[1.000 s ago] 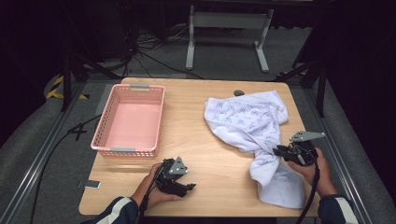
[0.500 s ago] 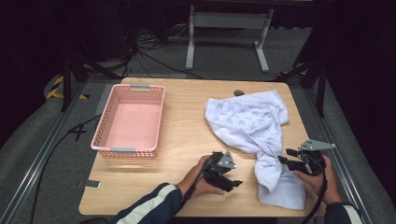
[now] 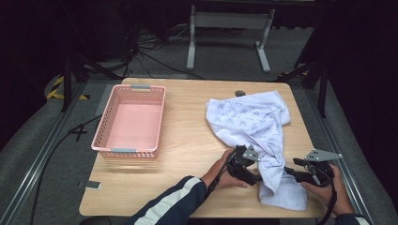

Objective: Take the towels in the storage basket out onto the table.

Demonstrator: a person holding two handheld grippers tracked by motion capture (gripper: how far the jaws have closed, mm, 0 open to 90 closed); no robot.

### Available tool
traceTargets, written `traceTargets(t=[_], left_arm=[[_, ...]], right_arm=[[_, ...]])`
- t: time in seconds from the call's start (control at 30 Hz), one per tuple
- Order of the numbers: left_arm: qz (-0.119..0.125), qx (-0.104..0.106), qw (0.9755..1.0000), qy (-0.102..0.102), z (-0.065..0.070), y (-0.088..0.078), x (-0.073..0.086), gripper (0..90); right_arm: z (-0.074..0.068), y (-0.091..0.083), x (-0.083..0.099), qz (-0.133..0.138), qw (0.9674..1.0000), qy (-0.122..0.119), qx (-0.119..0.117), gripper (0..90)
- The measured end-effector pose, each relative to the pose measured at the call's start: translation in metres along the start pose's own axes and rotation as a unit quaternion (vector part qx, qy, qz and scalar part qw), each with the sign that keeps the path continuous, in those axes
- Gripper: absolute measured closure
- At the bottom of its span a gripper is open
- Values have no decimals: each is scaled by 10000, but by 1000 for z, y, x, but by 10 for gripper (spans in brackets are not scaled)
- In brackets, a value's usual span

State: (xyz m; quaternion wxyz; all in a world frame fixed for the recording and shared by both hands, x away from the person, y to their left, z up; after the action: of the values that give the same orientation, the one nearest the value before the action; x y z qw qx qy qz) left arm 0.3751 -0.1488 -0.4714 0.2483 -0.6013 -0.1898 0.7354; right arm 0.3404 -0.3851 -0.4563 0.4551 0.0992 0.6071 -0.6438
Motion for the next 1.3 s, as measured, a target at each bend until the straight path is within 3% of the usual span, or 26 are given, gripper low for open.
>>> traceTargets(t=[0.03,0.07,0.1,0.13,0.23,0.27,0.3,0.37,0.43,0.5,0.53,0.57,0.6,0.63,0.67,0.8,0.87,0.93,0.97,1.0,1.03,1.1,1.2,1.3], left_arm=[[-17,3,10000,61,1,2,0,429],[-70,-106,9997,184,0,3,-1,471],[-70,-106,9997,184,0,3,-1,583],[-83,-127,9997,204,-1,1,0,583],[-57,-335,9991,264,-3,-8,3,826],[-57,-335,9991,264,-3,-8,3,835],[-117,-328,9989,302,-4,-13,3,835],[-301,-565,9973,351,0,-26,6,838],[-365,-604,9968,377,6,-48,11,835],[-542,-735,9945,509,13,-69,21,834],[-551,-744,9948,418,18,-80,28,835],[-676,-739,9939,454,22,-91,35,834],[-676,-739,9939,454,22,-91,35,835],[-789,-780,9932,345,34,-112,54,835],[-789,-780,9932,345,34,-112,54,835],[-895,-852,9923,-77,60,-143,97,834],[-760,-791,9933,-356,76,-151,116,833],[-726,-707,9936,-503,91,-153,130,831],[-778,-569,9938,-554,101,-153,137,829],[-778,-569,9938,-554,101,-153,137,822],[-851,-567,9928,-623,111,-151,144,822],[-791,-403,9933,-745,126,-151,152,708],[-656,-516,9943,-669,131,-156,148,575],[-261,-599,9956,-667,121,-163,133,533]], right_arm=[[-2,3,2,-69,9999,12,-73,462],[-2,4,2,-99,9999,6,-81,462],[-2,4,2,-99,9999,6,-81,462],[-4,5,3,-116,9999,-31,-79,462],[-7,8,3,-178,9997,-144,-32,460],[-7,8,3,-178,9997,-144,-32,460],[-7,9,3,-175,9998,-133,-38,459],[-7,11,3,-227,9997,-86,-20,463],[-7,12,4,-309,9995,-30,13,469],[-7,12,5,-351,9994,-48,-4,473],[-7,13,5,-379,9993,-32,17,474],[-8,12,5,-391,9992,-11,14,474],[-8,12,5,-398,9992,-22,25,471],[-8,12,5,-446,9990,38,42,465],[-8,12,5,-446,9990,38,42,465],[-7,9,7,-606,9979,140,159,457],[-9,6,9,-647,9976,216,148,460],[-13,3,11,-674,9973,276,47,452],[-16,1,13,-685,9973,261,-65,451],[-16,1,13,-685,9973,261,-65,451],[-21,-1,14,-706,9972,220,-116,450],[-33,-9,15,-778,9969,60,-101,465],[-36,-12,16,-795,9968,-86,-61,485],[-35,-16,14,-712,9975,-23,6,480]])
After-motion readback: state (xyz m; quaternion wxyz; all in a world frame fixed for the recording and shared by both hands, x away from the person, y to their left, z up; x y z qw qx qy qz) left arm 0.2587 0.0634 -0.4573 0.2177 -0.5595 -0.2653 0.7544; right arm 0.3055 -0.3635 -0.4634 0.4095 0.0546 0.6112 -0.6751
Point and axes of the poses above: each handheld gripper's, and its own axes: y roughly forward along the jaws, x roughly out of its underside, z roughly to its right, the point moved 3 cm from there along y, roughly forward along the jaws, and after that the axes turned 13 degrees about x, right-handed, at the moved point
